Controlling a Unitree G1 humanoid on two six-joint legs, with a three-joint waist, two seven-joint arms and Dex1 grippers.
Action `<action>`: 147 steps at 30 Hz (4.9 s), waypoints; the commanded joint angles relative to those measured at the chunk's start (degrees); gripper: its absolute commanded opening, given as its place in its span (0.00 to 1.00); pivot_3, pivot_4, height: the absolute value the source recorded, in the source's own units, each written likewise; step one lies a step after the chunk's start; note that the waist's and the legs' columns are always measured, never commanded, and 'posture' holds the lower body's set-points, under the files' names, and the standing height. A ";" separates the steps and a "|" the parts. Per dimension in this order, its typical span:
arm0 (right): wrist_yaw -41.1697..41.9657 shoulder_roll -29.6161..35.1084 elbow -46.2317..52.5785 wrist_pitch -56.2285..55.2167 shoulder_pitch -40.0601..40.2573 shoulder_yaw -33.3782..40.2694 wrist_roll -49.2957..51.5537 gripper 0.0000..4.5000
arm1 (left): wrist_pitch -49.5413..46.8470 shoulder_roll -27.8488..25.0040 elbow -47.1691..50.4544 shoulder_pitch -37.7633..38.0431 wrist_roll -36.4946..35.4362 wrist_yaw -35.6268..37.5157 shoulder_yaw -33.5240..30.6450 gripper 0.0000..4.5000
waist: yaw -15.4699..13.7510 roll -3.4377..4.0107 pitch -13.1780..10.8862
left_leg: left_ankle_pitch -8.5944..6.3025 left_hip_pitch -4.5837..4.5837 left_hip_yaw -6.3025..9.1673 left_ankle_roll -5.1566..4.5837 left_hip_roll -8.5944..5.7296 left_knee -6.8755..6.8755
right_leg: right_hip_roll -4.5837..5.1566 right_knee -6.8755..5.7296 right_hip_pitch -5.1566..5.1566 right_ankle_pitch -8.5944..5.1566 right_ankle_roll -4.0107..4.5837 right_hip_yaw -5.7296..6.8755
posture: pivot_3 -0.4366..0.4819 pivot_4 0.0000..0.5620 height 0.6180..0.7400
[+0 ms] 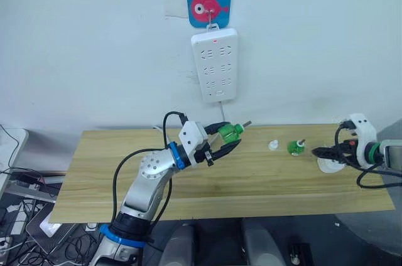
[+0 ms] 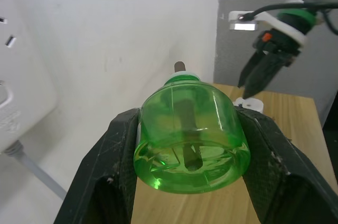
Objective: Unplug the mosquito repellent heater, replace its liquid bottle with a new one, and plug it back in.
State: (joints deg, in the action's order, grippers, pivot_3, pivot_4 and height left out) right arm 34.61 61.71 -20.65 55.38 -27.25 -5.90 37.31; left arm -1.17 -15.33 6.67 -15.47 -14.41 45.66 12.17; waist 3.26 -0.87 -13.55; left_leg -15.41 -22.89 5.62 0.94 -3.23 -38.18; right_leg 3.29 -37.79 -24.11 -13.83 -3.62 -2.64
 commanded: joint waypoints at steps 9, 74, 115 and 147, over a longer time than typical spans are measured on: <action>4.74 -5.85 -16.91 0.34 -9.14 -2.20 -15.96 1.00 | 0.58 0.17 4.32 2.49 0.21 -1.16 0.80 0.50 | -0.03 0.01 -0.02 | 0.00 0.01 -0.02 0.00 -0.01 0.01 | 0.02 -0.01 -0.01 0.00 0.00 -0.05 | 0.43 0.42 1.00; 24.73 0.68 4.98 37.12 -11.02 6.19 41.60 0.66 | 2.31 0.07 6.17 -1.13 -3.33 8.41 5.97 0.50 | -0.10 0.04 -0.45 | -0.04 -0.07 0.09 -0.06 -0.06 0.04 | 0.13 0.17 0.03 0.00 0.00 0.09 | 0.36 0.46 1.00; 2.67 -2.46 3.40 37.12 -11.75 8.48 58.95 0.66 | 2.43 4.25 2.43 -6.57 -3.20 7.00 5.92 0.50 | -0.11 0.02 -0.46 | -0.04 -0.09 0.08 -0.08 -0.06 0.04 | 0.09 0.18 0.03 0.00 -0.01 0.09 | 0.37 0.43 1.00; -5.70 -0.13 14.37 31.99 -8.94 3.49 75.69 0.99 | 3.56 4.23 0.61 -6.55 -1.67 8.47 6.64 0.50 | -0.07 0.02 -0.46 | -0.04 -0.12 0.12 -0.09 -0.04 0.04 | 0.08 0.20 0.03 0.00 -0.01 0.12 | 0.35 0.43 1.00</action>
State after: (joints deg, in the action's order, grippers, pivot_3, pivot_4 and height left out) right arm 26.36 60.26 -8.53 86.85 -36.36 -3.47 109.58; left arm 1.81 -11.07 6.70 -22.01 -16.34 54.41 18.59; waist 3.19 -0.85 -14.02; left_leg -15.45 -23.01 5.73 0.85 -3.27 -38.14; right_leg 3.37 -37.59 -24.07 -13.83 -3.63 -2.53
